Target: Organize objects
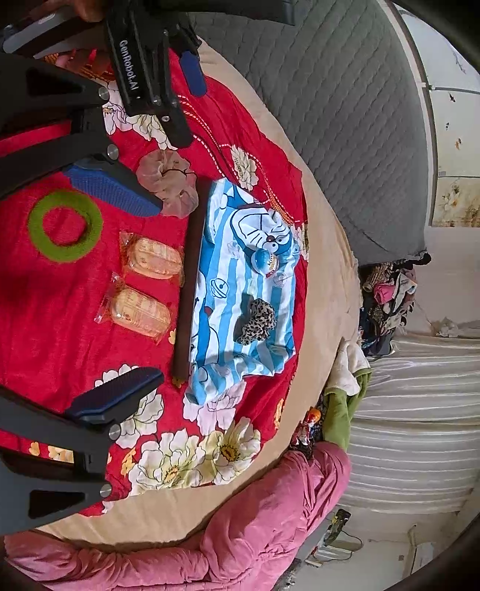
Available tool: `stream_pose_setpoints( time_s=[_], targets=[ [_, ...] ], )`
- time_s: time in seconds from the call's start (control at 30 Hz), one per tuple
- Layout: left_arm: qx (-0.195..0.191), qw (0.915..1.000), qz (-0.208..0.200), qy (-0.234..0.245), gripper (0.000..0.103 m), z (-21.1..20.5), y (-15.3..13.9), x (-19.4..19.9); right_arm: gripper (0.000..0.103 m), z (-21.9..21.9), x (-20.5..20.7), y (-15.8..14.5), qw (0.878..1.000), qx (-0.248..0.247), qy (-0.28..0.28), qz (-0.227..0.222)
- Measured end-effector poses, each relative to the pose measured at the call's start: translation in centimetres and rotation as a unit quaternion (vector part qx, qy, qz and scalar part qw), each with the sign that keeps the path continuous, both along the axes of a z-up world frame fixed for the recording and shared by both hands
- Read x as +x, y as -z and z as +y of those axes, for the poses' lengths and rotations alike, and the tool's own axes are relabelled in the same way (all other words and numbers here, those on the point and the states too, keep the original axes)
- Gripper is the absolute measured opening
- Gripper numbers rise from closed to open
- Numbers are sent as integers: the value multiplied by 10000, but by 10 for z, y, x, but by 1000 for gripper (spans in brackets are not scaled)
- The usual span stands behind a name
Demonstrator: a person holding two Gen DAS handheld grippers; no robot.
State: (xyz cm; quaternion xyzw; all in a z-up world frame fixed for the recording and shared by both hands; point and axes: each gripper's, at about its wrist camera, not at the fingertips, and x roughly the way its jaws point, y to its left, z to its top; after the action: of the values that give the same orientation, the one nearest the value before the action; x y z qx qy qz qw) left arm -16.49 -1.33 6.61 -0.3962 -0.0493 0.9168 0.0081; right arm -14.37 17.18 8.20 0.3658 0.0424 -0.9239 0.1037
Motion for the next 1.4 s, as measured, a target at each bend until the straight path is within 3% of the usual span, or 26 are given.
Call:
stream_pose_setpoints(
  time_s=[0.13, 0.33, 0.93, 1.4],
  targets=[
    [203, 9997, 38, 86, 94, -1, 0, 11, 83, 2, 8, -6, 10000, 10, 39, 69],
    [156, 9997, 23, 175, 94, 5, -2, 25, 83, 4, 23, -12, 9999, 34, 63, 150],
    [-496, 9978, 35, 434, 94, 40, 3, 69, 83, 17, 55, -24, 9994, 81, 154, 295],
    [-557, 9967, -1, 582, 94, 64, 23, 90, 83, 30, 63, -19, 9993, 71, 229, 270]
  ],
)
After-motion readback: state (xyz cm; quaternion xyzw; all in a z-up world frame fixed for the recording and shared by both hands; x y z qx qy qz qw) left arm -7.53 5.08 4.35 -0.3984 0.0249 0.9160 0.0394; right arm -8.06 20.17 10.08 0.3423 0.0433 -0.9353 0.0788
